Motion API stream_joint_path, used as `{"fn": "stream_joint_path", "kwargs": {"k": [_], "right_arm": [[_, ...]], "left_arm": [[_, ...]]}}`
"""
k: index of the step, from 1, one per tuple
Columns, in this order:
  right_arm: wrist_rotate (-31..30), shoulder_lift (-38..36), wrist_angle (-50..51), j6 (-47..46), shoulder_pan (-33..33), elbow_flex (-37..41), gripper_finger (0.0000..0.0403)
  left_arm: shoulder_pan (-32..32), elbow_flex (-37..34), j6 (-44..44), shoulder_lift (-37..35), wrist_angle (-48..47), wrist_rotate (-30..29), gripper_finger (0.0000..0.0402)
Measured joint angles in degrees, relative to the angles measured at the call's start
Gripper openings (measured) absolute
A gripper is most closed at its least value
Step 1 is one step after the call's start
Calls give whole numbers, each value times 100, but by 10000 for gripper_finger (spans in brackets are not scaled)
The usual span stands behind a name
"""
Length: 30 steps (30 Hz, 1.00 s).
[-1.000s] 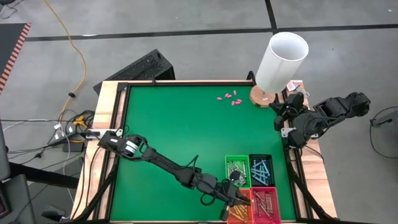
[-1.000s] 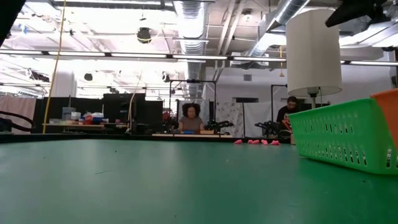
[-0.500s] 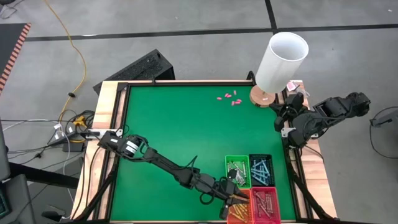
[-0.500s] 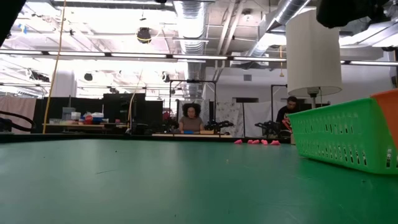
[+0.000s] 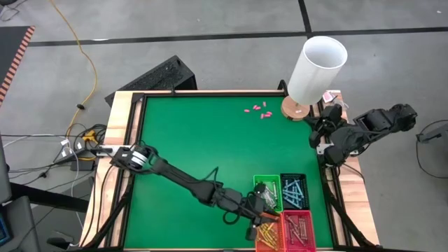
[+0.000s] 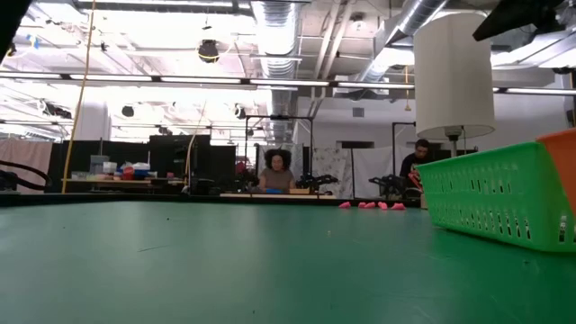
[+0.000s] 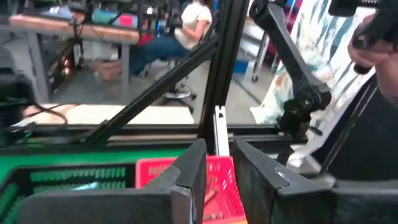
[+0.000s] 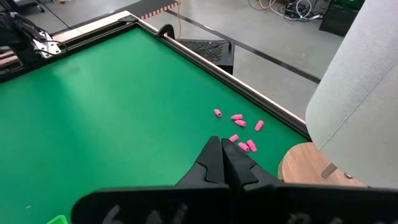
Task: Sort crayons
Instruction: Return to Home Position
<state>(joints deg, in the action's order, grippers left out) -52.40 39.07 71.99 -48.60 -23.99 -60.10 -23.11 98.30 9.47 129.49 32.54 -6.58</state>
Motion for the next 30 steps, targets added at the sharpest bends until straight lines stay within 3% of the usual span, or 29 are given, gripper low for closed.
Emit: {"fn": "stream_joint_path", "kwargs": {"k": [8,15,18,23,27,30], "right_arm": [[-25,-502,-283,339,-165,0,0],[125,-1157,-1571,1843,-1193,388,0],[42,-1434,-2294,2274,-1716,898,0],[-498,-1738,-2840,2333,-2321,1620,0],[-398,-1892,-3411,2598,-2714,1955,0],[8,-2005,-4142,3154,-3026,2137,0]], "left_arm": [[31,0,-833,-1377,-2046,-124,56],[60,-195,-1692,-2922,-2992,-178,55],[86,-746,-1728,-3601,-2965,-268,55],[101,-2271,-1559,-4800,-2277,-1181,54],[101,-3735,-1477,-5788,-1297,-1378,54],[101,-4767,-1327,-6381,-499,-1272,54]]}}
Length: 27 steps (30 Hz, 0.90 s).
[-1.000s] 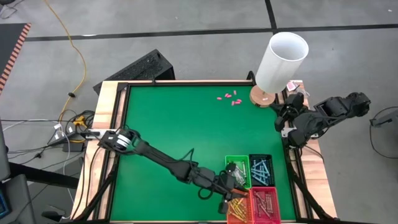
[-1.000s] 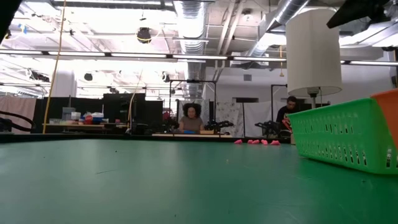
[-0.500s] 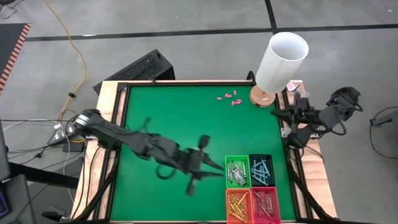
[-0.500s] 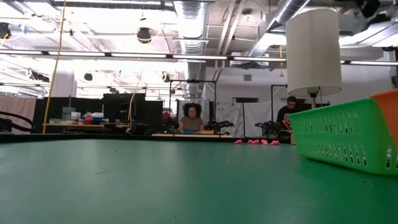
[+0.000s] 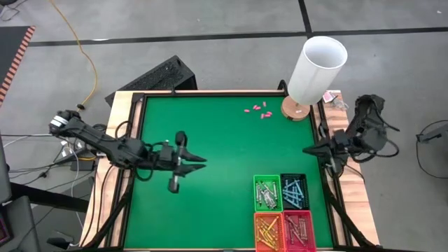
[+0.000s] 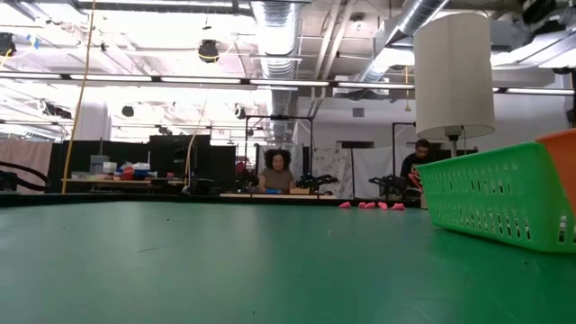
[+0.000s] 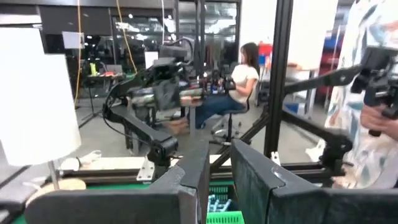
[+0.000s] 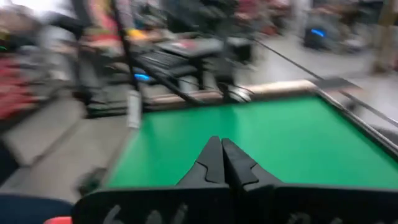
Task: Sort crayons
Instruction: Return to Home Position
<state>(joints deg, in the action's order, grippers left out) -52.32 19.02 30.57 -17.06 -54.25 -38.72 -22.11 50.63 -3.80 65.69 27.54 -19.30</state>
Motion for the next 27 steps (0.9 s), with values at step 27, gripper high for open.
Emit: {"fn": "stream_joint_path", "kwargs": {"k": [27], "right_arm": [[1847,-1843,-3372,2195,-682,2044,0]], "left_arm": [[0,-3593,1080,-3419,1064,-6,54]]}}
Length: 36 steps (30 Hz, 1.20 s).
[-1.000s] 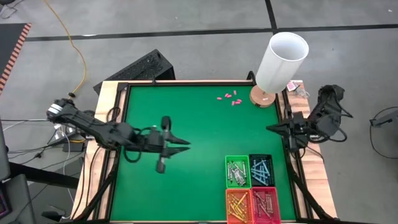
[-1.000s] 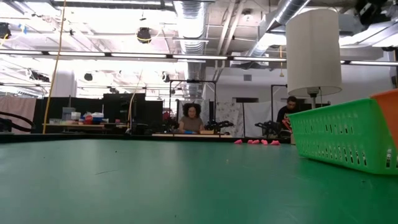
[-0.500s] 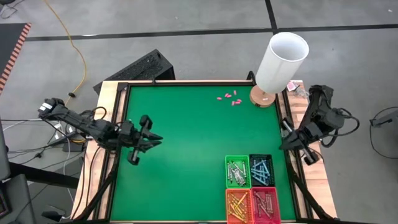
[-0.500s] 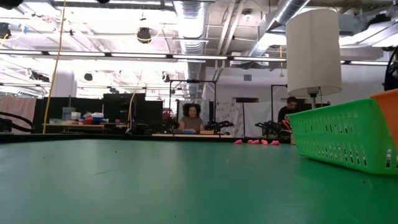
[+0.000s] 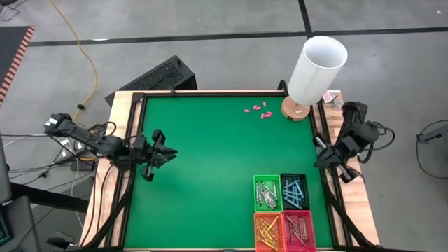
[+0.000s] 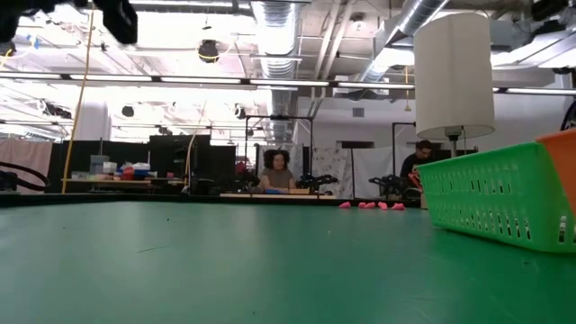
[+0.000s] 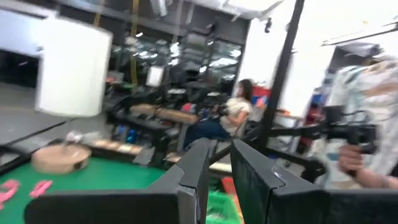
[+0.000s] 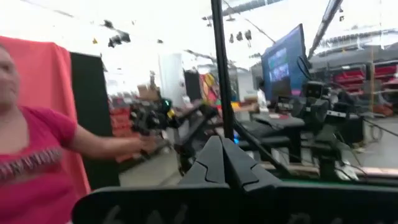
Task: Sort crayons
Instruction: Return to Home Position
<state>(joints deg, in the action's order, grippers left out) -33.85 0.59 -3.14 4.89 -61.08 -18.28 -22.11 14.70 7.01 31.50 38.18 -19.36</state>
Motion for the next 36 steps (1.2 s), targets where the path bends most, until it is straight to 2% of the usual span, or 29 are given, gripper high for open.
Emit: {"fn": "stream_joint_path", "kwargs": {"k": [6,14,19,22,28,34,36], "right_arm": [[-308,-40,160,-45,82,164,0],[-358,-40,496,-207,122,173,0],[-404,-40,234,-266,124,616,0],[-406,-40,-231,-317,124,984,0],[-426,-40,-959,-536,124,1685,0],[-464,-29,-618,-549,123,1778,0],[-808,-29,-621,-584,123,1779,0]], "left_arm": [[0,-372,15,-159,3,-321,54],[-2,-927,127,-910,11,-358,54],[-2,-1408,453,-1262,-71,-534,54],[-2,-1402,623,-1348,-403,-687,54],[-2,-1402,577,-1344,-399,-648,54],[-2,-1402,616,-1341,-484,-688,54],[-2,-1404,724,-1344,-695,-675,54]]}}
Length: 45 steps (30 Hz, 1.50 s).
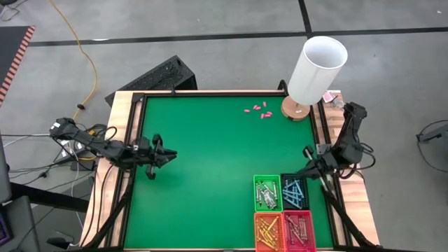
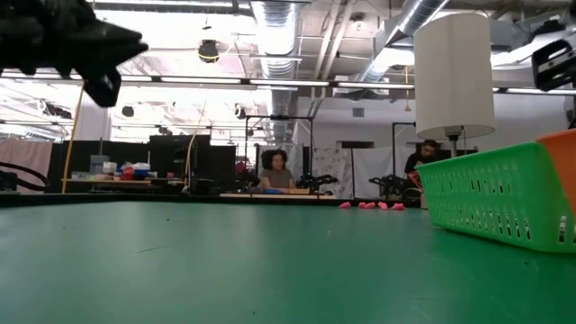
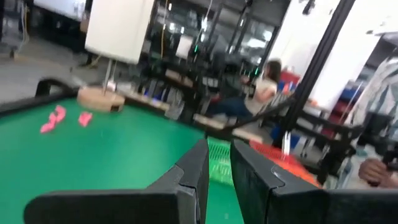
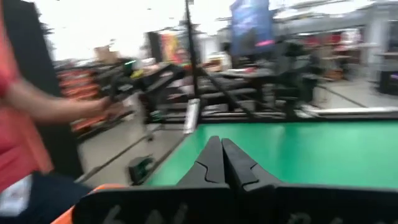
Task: Sort crayons
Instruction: Return to Home Position
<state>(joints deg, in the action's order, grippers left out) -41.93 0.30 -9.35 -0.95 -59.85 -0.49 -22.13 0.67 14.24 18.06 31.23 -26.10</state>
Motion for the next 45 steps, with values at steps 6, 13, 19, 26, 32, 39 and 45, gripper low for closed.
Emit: {"fn": "stream_joint_path", "kwargs": {"k": [6,13,19,26,32,39,45], "right_arm": [[-601,0,250,-217,-1,2,0],[-617,0,333,-405,-1,4,0],[-617,0,299,-453,-1,7,0],[-679,-8,436,-374,77,-2,0],[-773,35,604,-290,421,-7,0],[-772,37,632,-115,1028,-8,0],[-772,39,643,105,1590,-9,0]], "left_arm": [[0,0,519,7,-964,1,54],[0,-2,-483,-429,65,46,54],[-2,-2,-504,-1630,-348,278,54],[-81,-1,-180,-1766,-1187,877,54],[-184,-9,-435,-1779,-1759,1402,54],[-208,-11,-589,-1786,-1972,2036,54],[-205,-13,-785,-1786,-2308,2651,54]]}}
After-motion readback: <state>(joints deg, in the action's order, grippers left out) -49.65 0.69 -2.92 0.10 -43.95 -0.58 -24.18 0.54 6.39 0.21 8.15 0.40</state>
